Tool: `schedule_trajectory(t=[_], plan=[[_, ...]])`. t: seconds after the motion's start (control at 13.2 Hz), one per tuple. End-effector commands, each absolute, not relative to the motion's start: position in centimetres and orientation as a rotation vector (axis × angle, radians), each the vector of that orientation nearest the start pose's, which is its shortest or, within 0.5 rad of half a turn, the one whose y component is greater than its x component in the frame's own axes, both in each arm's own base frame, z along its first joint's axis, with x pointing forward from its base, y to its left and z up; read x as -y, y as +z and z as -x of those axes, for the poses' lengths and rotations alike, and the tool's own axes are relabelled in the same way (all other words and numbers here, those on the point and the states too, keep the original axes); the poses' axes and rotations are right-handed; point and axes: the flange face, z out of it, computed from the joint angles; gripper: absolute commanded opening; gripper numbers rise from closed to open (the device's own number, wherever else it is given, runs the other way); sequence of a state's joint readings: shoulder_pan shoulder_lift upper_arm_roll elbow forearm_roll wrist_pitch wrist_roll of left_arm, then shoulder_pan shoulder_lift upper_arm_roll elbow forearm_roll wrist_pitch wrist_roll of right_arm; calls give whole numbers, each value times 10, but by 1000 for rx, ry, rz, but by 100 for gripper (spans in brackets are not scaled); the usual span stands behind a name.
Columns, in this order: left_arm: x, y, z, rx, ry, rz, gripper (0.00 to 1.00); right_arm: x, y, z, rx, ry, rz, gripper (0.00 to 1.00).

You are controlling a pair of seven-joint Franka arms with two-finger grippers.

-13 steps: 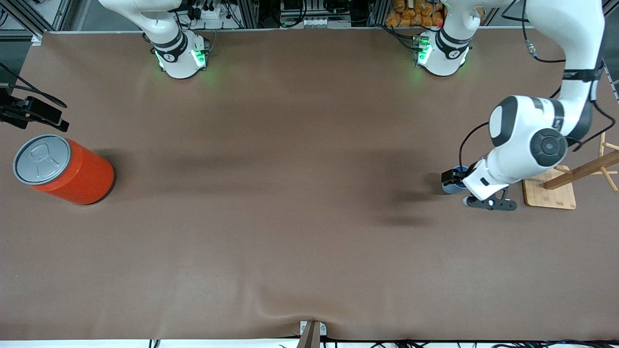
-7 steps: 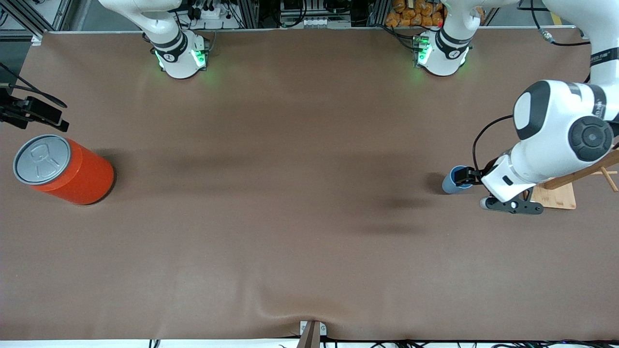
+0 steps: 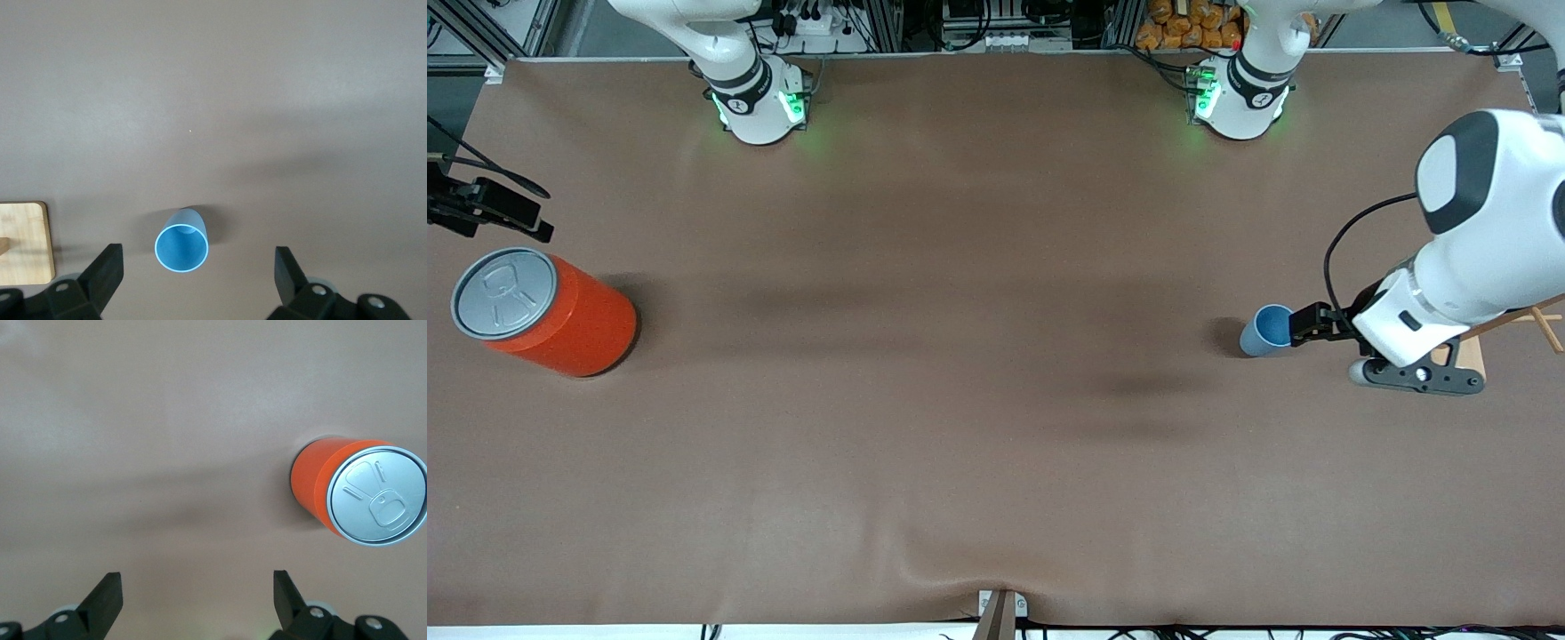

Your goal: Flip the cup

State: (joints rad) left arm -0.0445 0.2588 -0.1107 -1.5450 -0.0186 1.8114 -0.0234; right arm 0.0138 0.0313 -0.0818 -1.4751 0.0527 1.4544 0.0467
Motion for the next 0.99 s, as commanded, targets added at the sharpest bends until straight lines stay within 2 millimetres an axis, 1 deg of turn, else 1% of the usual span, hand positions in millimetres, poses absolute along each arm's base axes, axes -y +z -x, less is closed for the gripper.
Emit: schedule_trajectory(t=[0.0, 0.08, 0.15, 0.23, 0.38, 0.46, 0.53, 0.61, 0.76, 0.84, 0.91], plan=[[84, 531, -622, -184, -1, 3170, 100, 34, 646, -552, -196, 85, 3088, 100], [82, 547, -616, -179, -37, 3170, 100, 34, 646, -552, -196, 82, 3088, 100], [82, 561, -607, -180, -35, 3168, 100, 34, 646, -552, -196, 82, 3088, 100], [81, 578, -594, -167, -13, 3162, 100, 35, 645, -553, -198, 87, 3088, 100], [77, 624, -566, -176, -76, 3151, 100, 34, 645, -553, -196, 87, 3088, 100], [66, 639, -548, -155, -26, 3149, 100, 35, 645, -553, -198, 87, 3088, 100], [66, 649, -537, -155, -11, 3147, 100, 35, 645, -553, -198, 87, 3088, 100], [60, 659, -526, -144, -9, 3149, 100, 35, 645, -553, -198, 87, 3088, 100], [53, 665, -514, -127, 36, 3158, 100, 35, 645, -553, -198, 87, 3088, 100], [50, 677, -504, -119, 14, 3161, 100, 36, 645, -553, -201, 87, 3087, 100], [47, 684, -495, -109, 2, 3161, 100, 35, 645, -553, -199, 87, 3088, 100]])
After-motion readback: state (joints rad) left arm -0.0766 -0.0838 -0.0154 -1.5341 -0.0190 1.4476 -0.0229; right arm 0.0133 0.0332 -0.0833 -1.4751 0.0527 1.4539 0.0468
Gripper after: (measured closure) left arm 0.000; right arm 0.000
